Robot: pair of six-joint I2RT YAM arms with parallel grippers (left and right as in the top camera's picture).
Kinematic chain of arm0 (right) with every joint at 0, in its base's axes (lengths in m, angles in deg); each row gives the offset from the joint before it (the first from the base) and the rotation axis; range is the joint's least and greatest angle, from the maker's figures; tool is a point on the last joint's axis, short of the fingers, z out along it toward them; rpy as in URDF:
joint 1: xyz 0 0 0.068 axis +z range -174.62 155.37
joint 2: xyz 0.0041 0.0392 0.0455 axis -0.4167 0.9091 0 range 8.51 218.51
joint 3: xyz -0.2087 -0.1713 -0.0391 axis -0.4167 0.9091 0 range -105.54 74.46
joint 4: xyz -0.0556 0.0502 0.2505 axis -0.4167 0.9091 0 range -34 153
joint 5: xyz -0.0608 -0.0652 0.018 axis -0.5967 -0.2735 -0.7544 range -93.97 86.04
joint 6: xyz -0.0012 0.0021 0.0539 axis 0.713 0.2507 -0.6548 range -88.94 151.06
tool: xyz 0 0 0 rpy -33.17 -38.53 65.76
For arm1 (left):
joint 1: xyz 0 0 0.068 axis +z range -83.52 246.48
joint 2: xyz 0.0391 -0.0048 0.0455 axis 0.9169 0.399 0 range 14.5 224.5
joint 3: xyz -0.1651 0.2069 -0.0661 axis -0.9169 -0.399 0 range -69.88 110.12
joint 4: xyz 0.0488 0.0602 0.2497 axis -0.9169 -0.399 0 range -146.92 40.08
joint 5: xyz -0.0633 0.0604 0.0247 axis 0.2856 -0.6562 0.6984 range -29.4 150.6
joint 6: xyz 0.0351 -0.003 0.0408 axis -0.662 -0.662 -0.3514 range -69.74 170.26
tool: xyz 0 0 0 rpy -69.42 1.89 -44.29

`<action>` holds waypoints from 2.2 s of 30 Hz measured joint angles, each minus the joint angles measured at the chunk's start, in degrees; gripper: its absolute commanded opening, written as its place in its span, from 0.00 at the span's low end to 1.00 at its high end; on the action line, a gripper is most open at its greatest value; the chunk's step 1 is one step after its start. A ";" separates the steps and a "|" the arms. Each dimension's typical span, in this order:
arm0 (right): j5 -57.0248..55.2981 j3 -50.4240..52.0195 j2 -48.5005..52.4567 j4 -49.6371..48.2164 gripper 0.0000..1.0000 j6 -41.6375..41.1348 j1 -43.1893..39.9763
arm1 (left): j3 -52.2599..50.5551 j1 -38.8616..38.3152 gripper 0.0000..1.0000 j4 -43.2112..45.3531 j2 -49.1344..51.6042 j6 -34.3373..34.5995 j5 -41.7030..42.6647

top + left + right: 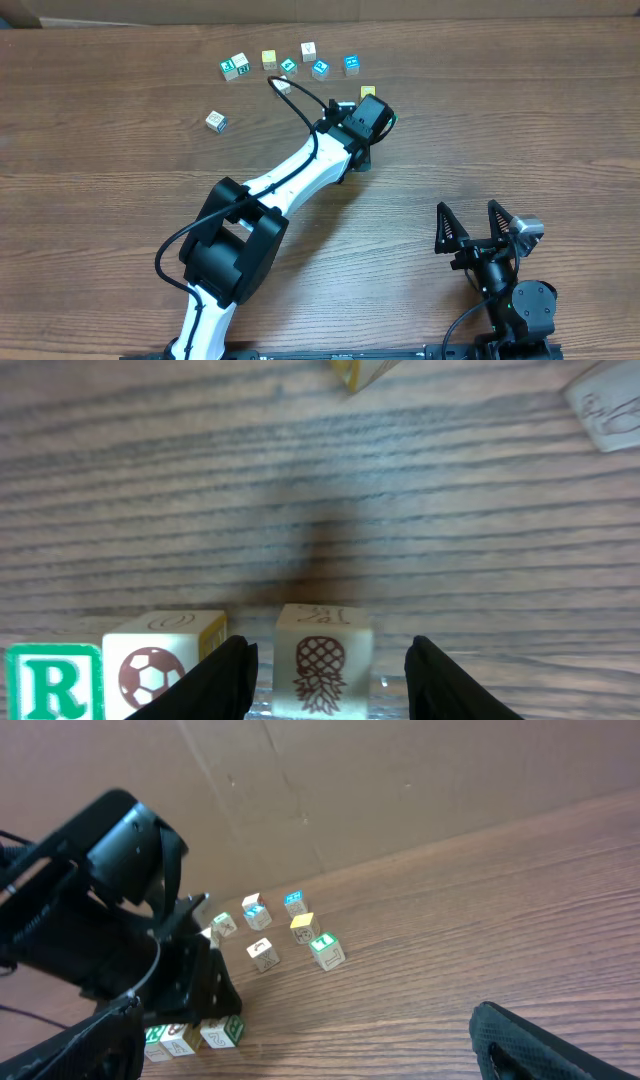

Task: Form a horizontal line
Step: 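Lower the pineapple block right of the soccer-ball block and release, then retract the left arm back to the upper-left corner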

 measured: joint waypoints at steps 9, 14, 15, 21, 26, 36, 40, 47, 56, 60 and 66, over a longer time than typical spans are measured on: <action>0.00 0.00 0.00 0.00 1.00 0.00 0.00 | 17.44 2.75 0.45 -12.17 -0.04 -3.19 0.00; -0.02 0.00 0.00 0.02 1.00 0.02 0.00 | 22.58 10.05 0.91 -19.37 -0.07 -4.24 0.17; 0.00 0.00 0.00 0.00 1.00 0.00 0.00 | 22.77 11.65 1.00 -20.61 -0.07 -4.04 0.24; 0.00 0.00 0.00 -0.02 1.00 0.00 0.00 | 22.91 21.99 1.00 -27.39 -0.07 -4.20 0.17; -0.02 0.00 0.00 -0.02 1.00 0.02 0.00 | 22.91 27.36 1.00 -27.43 -0.04 -4.20 0.20; -0.02 0.00 0.00 0.00 1.00 -0.02 0.00 | 22.91 31.61 1.00 -27.43 -0.07 -4.20 0.20; 0.00 0.00 0.00 0.00 1.00 -0.02 0.00 | 22.91 31.65 1.00 -27.43 -0.07 -4.20 0.22; 0.00 0.00 0.00 0.00 1.00 0.00 0.00 | 22.91 31.65 1.00 -27.41 -0.07 -4.20 0.22; 0.00 0.00 0.00 -0.02 1.00 -0.02 0.00 | 22.91 31.63 1.00 -27.41 -0.04 -4.20 0.22; 0.00 0.00 0.00 -0.02 1.00 0.00 0.00 | 22.91 31.63 1.00 -27.43 -0.07 -4.20 0.22; -0.02 0.00 0.00 -0.02 1.00 0.00 0.00 | 22.91 31.63 1.00 -27.41 -0.07 -4.20 0.22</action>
